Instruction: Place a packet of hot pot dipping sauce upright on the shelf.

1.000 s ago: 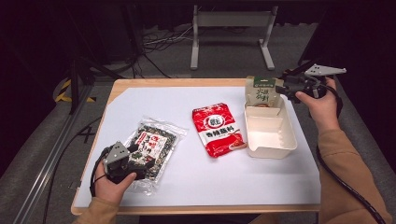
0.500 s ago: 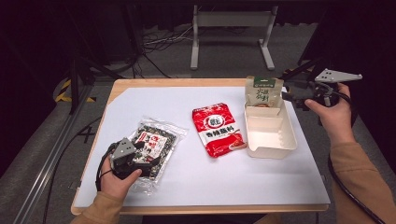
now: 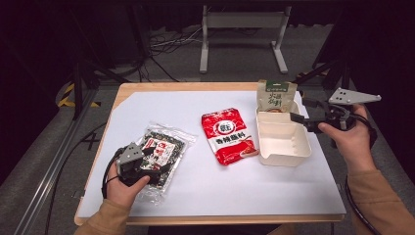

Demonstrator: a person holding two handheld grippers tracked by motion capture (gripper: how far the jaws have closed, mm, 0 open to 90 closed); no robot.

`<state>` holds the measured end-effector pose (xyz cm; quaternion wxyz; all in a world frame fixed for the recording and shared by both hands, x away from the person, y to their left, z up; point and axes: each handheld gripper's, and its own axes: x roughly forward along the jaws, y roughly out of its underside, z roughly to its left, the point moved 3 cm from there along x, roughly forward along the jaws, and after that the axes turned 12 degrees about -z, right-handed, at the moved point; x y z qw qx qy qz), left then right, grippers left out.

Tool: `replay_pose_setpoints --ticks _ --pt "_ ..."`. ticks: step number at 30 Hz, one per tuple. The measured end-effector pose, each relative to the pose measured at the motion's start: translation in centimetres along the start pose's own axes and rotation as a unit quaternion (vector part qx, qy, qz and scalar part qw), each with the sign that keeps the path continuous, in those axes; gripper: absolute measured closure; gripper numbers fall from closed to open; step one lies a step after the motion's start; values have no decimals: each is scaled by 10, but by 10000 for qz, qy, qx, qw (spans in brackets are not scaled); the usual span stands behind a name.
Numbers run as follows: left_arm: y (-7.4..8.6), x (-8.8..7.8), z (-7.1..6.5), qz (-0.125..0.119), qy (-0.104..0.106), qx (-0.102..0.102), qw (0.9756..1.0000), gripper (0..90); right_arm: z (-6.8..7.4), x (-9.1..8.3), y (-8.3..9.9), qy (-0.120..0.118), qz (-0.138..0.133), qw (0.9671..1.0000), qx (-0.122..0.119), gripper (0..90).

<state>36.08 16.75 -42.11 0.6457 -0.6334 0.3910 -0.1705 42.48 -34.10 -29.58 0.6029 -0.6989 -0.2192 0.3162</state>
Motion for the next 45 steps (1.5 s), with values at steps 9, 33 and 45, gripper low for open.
replay_pose_setpoints --ticks 9,33,45 --pt "-14 -2 -1 0 -42 22 10000 153 31 -6 23 -263 -215 9994 108 263" --pt "-51 46 13 133 35 -64 9999 89 63 -5 44 -778 -27 9970 -6 456" --pt "-69 81 22 -17 -79 -3 10000 79 81 -6 52 -999 135 9949 32 504"
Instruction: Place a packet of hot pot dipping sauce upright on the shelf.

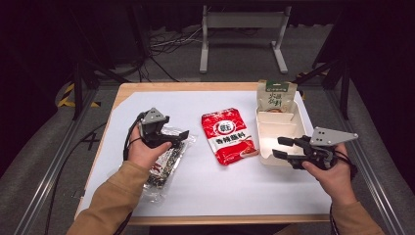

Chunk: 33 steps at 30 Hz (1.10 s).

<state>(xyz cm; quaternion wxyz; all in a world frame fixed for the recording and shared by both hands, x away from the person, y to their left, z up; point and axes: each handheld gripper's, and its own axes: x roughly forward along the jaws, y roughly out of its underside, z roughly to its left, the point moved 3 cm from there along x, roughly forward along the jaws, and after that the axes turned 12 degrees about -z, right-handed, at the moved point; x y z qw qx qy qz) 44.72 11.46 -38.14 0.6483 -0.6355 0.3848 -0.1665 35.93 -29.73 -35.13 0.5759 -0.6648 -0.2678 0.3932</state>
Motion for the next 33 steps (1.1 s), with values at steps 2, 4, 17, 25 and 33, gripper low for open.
replay_pose_setpoints --ticks 2,4,17,25,33 --pt "-3 7 3 -14 52 -18 10000 79 1 1 2 -14 21 10000 9 506" --pt "-6 14 6 -3 88 -56 9999 85 3 1 3 -27 46 10000 14 505" --pt "-11 54 26 86 297 -230 9993 194 8 -1 6 -48 -39 9999 85 485" --pt "-13 75 30 298 318 -510 9977 259 12 -5 8 -46 -118 9998 131 462" --pt "-15 93 34 264 334 -556 9975 265 13 -10 10 -26 -178 9997 145 455"
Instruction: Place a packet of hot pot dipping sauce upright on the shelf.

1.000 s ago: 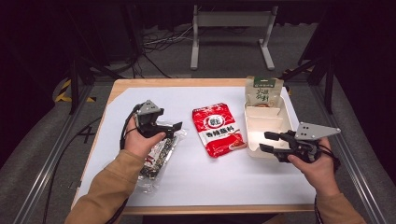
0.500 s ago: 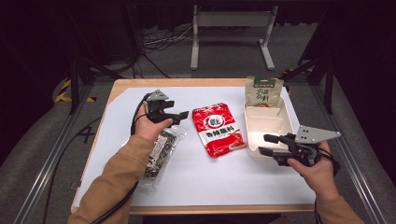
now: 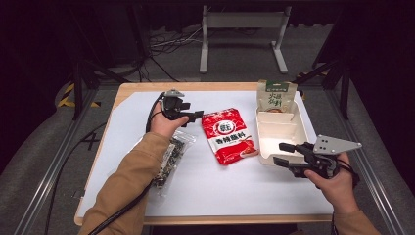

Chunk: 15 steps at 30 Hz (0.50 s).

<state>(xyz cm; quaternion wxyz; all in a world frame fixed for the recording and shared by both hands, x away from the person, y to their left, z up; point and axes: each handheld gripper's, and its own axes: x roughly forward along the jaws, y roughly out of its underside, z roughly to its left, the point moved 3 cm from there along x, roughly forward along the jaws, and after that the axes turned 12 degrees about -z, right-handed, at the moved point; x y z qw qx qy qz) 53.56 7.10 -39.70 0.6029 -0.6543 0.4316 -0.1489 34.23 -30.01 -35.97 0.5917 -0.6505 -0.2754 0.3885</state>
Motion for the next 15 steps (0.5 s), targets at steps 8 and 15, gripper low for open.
replay_pose_setpoints --ticks 8,15 --pt "6 14 5 7 -95 13 10000 265 4 -5 -1 15 -63 10000 -64 447" --pt "10 24 7 229 -247 -202 9992 262 5 -7 -1 10 -108 9999 -59 429"
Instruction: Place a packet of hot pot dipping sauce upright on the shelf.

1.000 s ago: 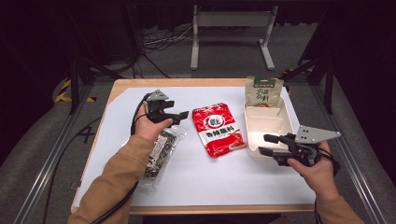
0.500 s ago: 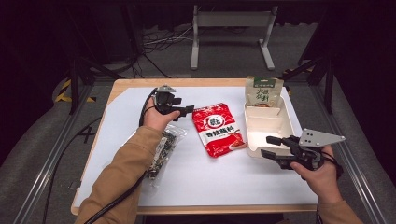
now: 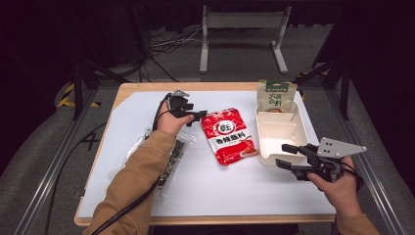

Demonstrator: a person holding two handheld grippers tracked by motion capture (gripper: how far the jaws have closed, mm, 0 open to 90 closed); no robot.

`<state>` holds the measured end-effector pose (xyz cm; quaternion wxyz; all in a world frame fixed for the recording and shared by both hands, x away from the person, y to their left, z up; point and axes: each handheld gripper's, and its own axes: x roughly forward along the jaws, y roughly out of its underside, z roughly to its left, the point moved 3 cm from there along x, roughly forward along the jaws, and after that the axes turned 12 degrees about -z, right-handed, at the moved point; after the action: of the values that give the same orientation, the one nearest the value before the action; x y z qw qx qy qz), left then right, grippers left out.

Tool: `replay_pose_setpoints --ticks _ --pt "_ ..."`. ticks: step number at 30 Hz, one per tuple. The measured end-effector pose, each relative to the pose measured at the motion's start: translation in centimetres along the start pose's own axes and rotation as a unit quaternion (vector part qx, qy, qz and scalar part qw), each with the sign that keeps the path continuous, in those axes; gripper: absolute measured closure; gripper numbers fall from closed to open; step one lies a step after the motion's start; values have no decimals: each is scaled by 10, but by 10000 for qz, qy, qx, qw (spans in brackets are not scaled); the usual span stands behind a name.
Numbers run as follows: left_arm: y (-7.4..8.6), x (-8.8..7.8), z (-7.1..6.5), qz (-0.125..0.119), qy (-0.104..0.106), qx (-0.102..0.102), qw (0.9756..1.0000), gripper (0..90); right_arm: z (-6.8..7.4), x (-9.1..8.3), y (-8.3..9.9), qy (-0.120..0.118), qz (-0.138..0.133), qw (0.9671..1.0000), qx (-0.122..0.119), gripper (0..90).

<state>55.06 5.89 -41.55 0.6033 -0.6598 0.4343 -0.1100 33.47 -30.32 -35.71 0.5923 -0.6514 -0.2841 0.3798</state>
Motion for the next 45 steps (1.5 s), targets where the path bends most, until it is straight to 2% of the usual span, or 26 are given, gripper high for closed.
replay_pose_setpoints --ticks 7,11,21,29,32,40,44,45 --pt "8 12 3 83 99 -256 9996 272 1 2 0 -21 -18 10000 13 410" --pt "15 20 6 206 263 -472 9983 316 2 3 1 -47 -12 10000 32 405" --pt "25 29 11 324 271 -819 9957 398 3 4 2 -101 4 9999 28 401" --pt "28 36 10 388 337 -840 9951 407 4 5 3 -116 53 9999 27 398" --pt "29 40 7 380 425 -828 9949 415 4 5 4 -135 56 9999 26 397" --pt "31 45 8 410 385 -928 9941 404 5 5 4 -165 51 9999 2 394" --pt "30 47 6 463 410 -923 9938 406 5 6 5 -176 69 9998 27 393" --pt "30 47 6 491 413 -870 9941 405 5 6 5 -179 74 9998 35 392"
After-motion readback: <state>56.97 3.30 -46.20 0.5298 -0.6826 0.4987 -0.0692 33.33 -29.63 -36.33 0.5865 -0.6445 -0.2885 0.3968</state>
